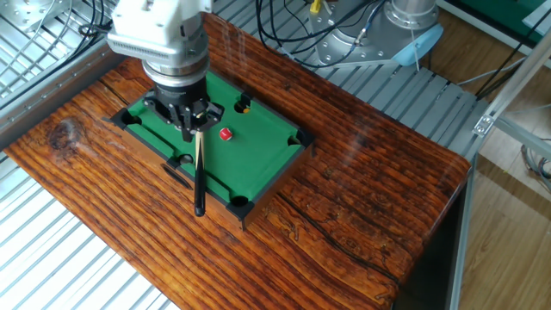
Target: Hit the pool ball
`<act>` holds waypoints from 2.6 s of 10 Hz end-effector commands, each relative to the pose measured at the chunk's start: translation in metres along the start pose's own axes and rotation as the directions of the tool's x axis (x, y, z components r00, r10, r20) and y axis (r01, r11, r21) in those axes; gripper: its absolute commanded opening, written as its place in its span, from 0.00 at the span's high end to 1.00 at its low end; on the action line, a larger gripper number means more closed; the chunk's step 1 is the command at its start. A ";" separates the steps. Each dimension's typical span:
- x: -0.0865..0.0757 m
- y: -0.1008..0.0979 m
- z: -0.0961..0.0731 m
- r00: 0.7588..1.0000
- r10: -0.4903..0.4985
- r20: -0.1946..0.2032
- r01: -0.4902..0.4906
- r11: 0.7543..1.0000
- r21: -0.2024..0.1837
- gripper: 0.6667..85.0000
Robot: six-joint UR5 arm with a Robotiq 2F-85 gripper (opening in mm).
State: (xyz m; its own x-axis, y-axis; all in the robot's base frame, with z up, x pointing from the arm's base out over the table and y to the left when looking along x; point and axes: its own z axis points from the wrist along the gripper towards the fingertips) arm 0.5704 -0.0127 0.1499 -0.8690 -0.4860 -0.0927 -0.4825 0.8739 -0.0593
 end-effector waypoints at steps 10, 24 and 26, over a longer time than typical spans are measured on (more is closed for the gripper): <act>-0.014 -0.007 0.007 0.988 -0.127 0.083 0.127 0.992 -0.002 1.00; 0.019 -0.005 0.008 0.985 -0.169 -0.044 0.168 0.985 -0.027 1.00; 0.020 0.011 0.007 0.984 -0.176 -0.037 0.172 0.981 -0.087 1.00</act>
State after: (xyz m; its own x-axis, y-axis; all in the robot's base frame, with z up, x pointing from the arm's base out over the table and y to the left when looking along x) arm 0.5580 -0.0180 0.1396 -0.7618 -0.6452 -0.0579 -0.6448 0.7638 -0.0283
